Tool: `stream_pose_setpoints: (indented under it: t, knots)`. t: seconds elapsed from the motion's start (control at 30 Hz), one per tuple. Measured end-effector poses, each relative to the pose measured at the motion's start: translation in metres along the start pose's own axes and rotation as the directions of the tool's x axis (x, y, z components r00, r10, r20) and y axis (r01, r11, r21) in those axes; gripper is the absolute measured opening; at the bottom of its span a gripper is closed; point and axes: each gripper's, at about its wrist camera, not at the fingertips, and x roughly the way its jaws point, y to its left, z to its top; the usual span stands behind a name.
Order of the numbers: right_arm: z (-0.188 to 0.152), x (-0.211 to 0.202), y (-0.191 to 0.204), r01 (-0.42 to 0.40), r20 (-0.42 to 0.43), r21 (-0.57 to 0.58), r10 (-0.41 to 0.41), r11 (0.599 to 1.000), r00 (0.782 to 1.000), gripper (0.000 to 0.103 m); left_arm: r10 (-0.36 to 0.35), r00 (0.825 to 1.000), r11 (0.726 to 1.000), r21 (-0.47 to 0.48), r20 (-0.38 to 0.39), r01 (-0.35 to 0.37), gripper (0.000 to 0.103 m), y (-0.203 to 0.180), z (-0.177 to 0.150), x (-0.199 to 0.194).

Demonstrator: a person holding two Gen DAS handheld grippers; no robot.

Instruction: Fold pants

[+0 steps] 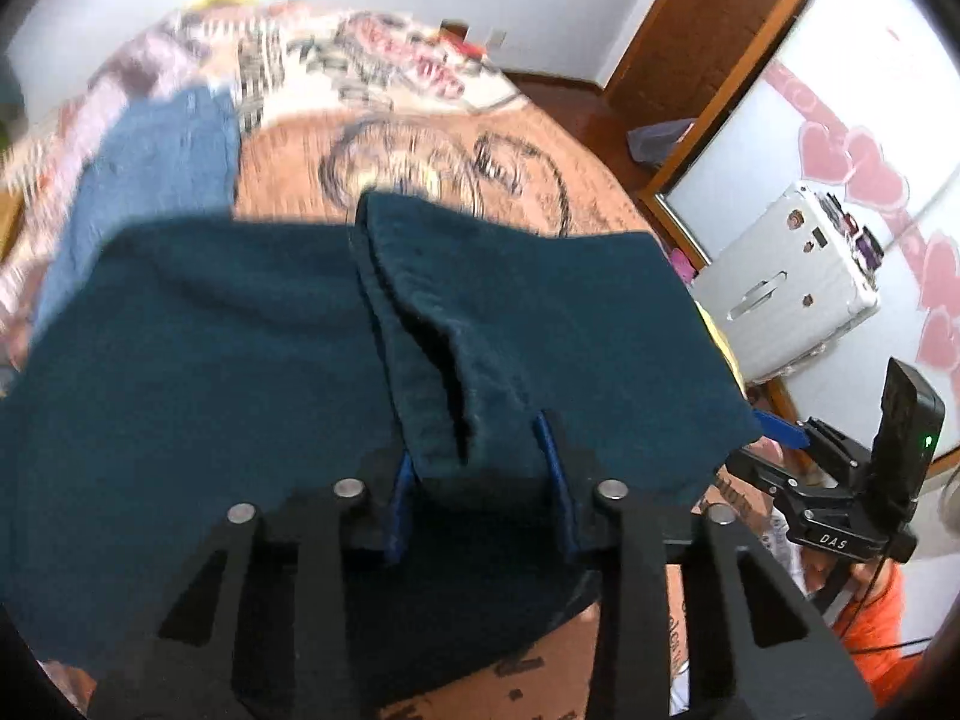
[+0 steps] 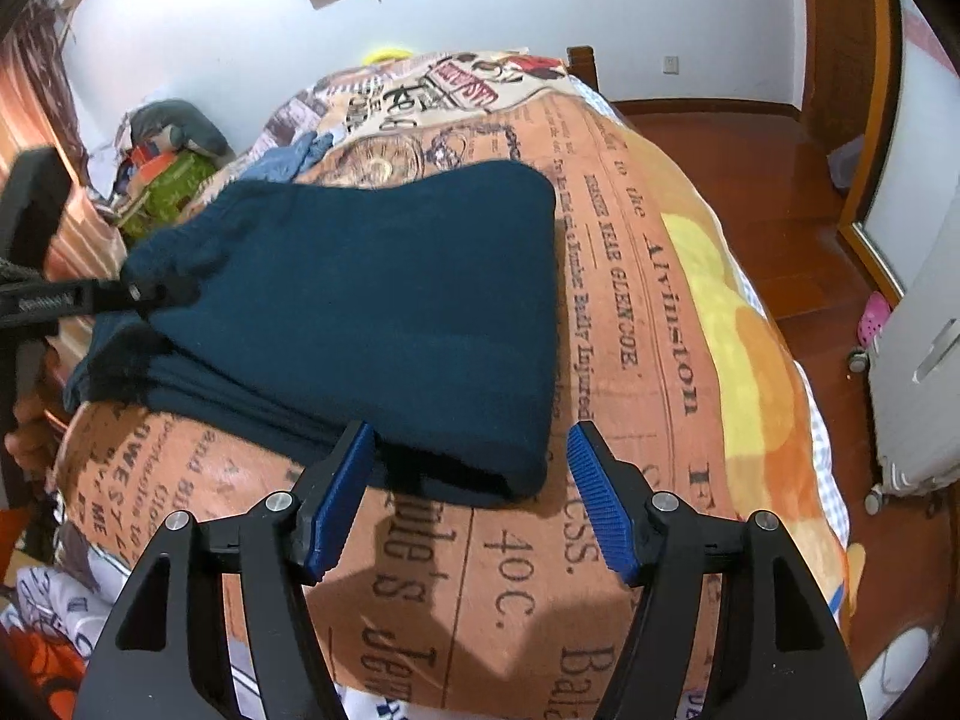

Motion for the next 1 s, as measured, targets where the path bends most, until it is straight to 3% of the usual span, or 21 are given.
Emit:
stream_pose_setpoints:
  t: [0.1,0.3,0.4,0.47,0.53,0.63,0.77,0.87,1.0]
  knots:
    - [-0.003,-0.001,0.000,0.023,0.008,-0.002,-0.023,1.000,1.000,0.063,0.008,0.999,0.999,0.052,0.046,-0.010,0.024,-0.012,0.001,-0.016]
    - [0.002,-0.006,-0.014,0.027,0.070,0.070,-0.032,0.997,0.997,0.062,-0.004,0.993,0.996,0.094,0.120,-0.007,0.023,-0.028,-0.001,-0.047]
    - [0.003,-0.007,-0.016,0.061,0.089,0.076,-0.067,0.995,0.994,0.058,0.023,0.989,0.994,0.098,0.145,-0.038,0.023,-0.028,-0.008,-0.058]
    - [0.002,-0.005,-0.021,0.087,0.080,0.083,-0.094,0.993,0.992,0.056,0.035,0.989,0.996,0.081,0.140,-0.047,0.023,-0.021,-0.015,-0.059]
    - [0.000,-0.002,-0.024,0.055,0.060,0.105,-0.062,0.993,0.996,0.056,0.027,0.996,0.999,0.043,0.083,-0.031,0.023,-0.007,-0.025,-0.046]
    - [-0.002,0.001,-0.021,0.058,0.024,0.092,-0.060,0.994,0.998,0.056,0.054,0.999,0.998,0.033,0.005,-0.054,0.032,0.007,-0.040,-0.020]
    - [-0.002,-0.009,-0.018,0.008,0.006,0.088,-0.009,0.996,1.000,0.056,0.069,0.996,0.997,0.019,0.049,-0.070,0.047,0.014,-0.038,-0.030]
    - [-0.001,-0.025,-0.015,0.026,0.023,0.058,-0.028,0.998,0.999,0.056,0.078,0.993,0.996,0.035,0.085,-0.081,0.048,0.018,-0.029,-0.044]
    - [0.005,-0.049,-0.010,0.019,0.081,0.039,-0.023,0.999,0.996,0.056,0.137,0.978,0.987,0.058,0.160,-0.148,0.048,0.022,-0.010,-0.062]
